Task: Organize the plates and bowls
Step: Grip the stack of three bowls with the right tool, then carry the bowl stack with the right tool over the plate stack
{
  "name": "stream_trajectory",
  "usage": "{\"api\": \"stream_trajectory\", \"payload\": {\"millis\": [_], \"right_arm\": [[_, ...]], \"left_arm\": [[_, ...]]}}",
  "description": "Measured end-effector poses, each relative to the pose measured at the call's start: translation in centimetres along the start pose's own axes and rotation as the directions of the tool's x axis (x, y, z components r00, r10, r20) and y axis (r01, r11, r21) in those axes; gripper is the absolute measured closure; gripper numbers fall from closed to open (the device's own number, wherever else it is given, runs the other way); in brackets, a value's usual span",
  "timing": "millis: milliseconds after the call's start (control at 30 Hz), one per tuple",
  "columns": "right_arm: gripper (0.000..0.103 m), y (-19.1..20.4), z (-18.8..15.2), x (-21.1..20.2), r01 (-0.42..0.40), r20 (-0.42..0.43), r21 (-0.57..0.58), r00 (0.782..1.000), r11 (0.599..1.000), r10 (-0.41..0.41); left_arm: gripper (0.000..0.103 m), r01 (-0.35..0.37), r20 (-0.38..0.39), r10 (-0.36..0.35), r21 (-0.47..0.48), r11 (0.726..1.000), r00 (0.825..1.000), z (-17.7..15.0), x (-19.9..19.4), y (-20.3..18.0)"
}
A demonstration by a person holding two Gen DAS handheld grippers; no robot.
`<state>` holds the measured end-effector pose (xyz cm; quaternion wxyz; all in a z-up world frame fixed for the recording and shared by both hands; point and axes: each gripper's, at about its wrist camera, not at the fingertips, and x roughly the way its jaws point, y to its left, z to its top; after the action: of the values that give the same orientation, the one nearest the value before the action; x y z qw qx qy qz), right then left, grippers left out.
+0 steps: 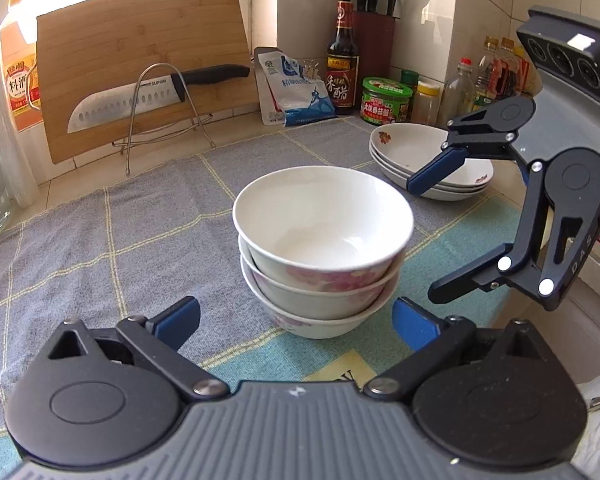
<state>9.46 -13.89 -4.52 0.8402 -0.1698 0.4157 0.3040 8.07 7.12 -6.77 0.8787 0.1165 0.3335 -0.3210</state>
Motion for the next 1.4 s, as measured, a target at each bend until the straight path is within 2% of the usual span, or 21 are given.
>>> {"api": "stream_trajectory", "payload": {"millis": [100,167,300,500,600,733,867,933,1067,1133,1267,1400], "right_arm": [[0.0,-0.7,-0.6,1.6,-0.023,-0.025,-0.031,0.999,0.999,0.022],[0.0,-1.0,-0.7,2.5,-0.066,-0.034,-0.035,0.997,0.997,0.065],[0.0,-1.1,-0.4,3.7,-0.112,-0.025,-0.075,0.994,0.991,0.11],[0.0,-0.7,0.3,4.9,-0.144,-0.023,-0.144,0.99,0.979,0.142],[0.001,-0.4,0.6,5.1,-0.139,-0.04,-0.169,0.99,0.976,0.134],[0.003,-0.3,1.3,5.1,-0.143,-0.051,-0.177,0.989,0.974,0.136],[0.007,-0.3,2.0,4.9,-0.146,-0.057,-0.159,0.989,0.976,0.138],[0.008,-0.1,2.3,4.9,-0.142,-0.066,-0.162,0.989,0.977,0.133],[0.009,0.0,2.4,5.0,-0.141,-0.082,-0.163,0.988,0.976,0.129],[0.009,0.0,2.4,4.9,-0.145,-0.087,-0.165,0.987,0.976,0.132],[0.012,0.0,2.3,5.0,-0.15,-0.103,-0.192,0.986,0.97,0.132],[0.016,-0.1,2.4,5.1,-0.16,-0.119,-0.205,0.983,0.966,0.138]], "left_arm": [[0.001,-0.012,-0.036,0.012,0.02,1.0,0.999,-0.1,0.8,-0.3],[0.002,-0.02,-0.067,0.023,0.048,0.999,0.998,-0.1,1.4,-0.6],[0.002,-0.026,-0.103,0.037,0.105,0.994,0.994,-0.5,2.2,-0.6],[0.007,0.078,-0.146,-0.054,0.164,0.983,0.988,-0.8,3.8,0.5],[0.011,0.158,-0.156,-0.127,0.209,0.965,0.98,-0.4,4.6,1.2],[0.014,0.254,-0.166,-0.214,0.283,0.925,0.963,0.3,5.2,2.1],[0.017,0.357,-0.197,-0.305,0.344,0.869,0.932,1.0,6.2,2.9],[0.021,0.388,-0.213,-0.329,0.365,0.847,0.92,1.3,6.7,3.1],[0.023,0.441,-0.236,-0.375,0.398,0.804,0.896,1.6,7.2,3.3],[0.023,0.462,-0.249,-0.391,0.397,0.793,0.886,1.7,7.4,3.5],[0.025,0.479,-0.267,-0.401,0.402,0.78,0.877,1.9,7.5,3.6],[0.025,0.482,-0.276,-0.398,0.409,0.775,0.875,2.0,7.6,3.5]]}}
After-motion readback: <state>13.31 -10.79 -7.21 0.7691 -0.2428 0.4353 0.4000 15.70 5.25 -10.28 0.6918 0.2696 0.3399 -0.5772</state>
